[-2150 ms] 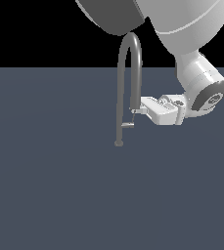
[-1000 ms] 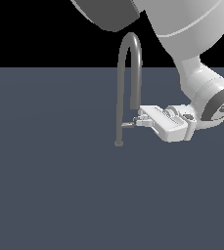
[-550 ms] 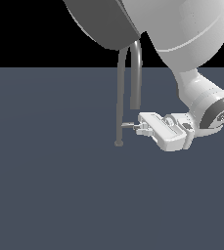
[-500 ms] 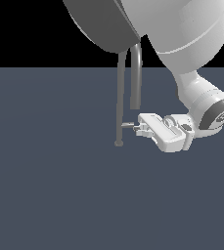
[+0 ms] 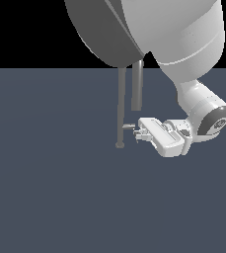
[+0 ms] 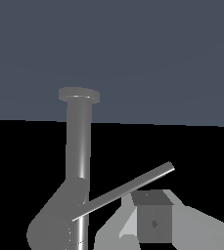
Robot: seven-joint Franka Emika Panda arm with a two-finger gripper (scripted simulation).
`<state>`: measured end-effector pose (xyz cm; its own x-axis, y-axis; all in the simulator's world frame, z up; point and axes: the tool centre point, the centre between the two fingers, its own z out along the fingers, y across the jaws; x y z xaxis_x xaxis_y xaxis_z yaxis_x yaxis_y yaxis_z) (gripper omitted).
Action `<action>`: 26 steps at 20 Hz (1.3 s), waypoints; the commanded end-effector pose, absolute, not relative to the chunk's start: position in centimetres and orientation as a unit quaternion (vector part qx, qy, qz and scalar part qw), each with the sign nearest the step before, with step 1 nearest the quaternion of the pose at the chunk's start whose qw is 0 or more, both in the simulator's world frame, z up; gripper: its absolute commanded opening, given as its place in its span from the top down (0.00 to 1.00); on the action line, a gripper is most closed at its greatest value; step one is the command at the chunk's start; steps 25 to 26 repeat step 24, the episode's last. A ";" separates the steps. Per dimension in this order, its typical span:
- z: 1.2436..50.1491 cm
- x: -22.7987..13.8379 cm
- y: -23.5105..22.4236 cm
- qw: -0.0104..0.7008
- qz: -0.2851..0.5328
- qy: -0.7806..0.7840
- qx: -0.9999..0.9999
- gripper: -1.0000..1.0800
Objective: Turn on the faucet by rotating a designated handle.
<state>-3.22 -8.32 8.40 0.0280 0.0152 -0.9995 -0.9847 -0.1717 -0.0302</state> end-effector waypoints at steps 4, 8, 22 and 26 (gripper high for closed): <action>5.0 -3.0 -8.3 0.458 0.539 0.457 -0.539 1.00; 6.9 -2.3 -8.1 0.466 0.536 0.444 -0.546 1.00; 3.1 -0.1 -7.8 0.458 0.539 0.457 -0.539 1.00; 2.9 0.0 -7.8 0.458 0.539 0.458 -0.539 1.00</action>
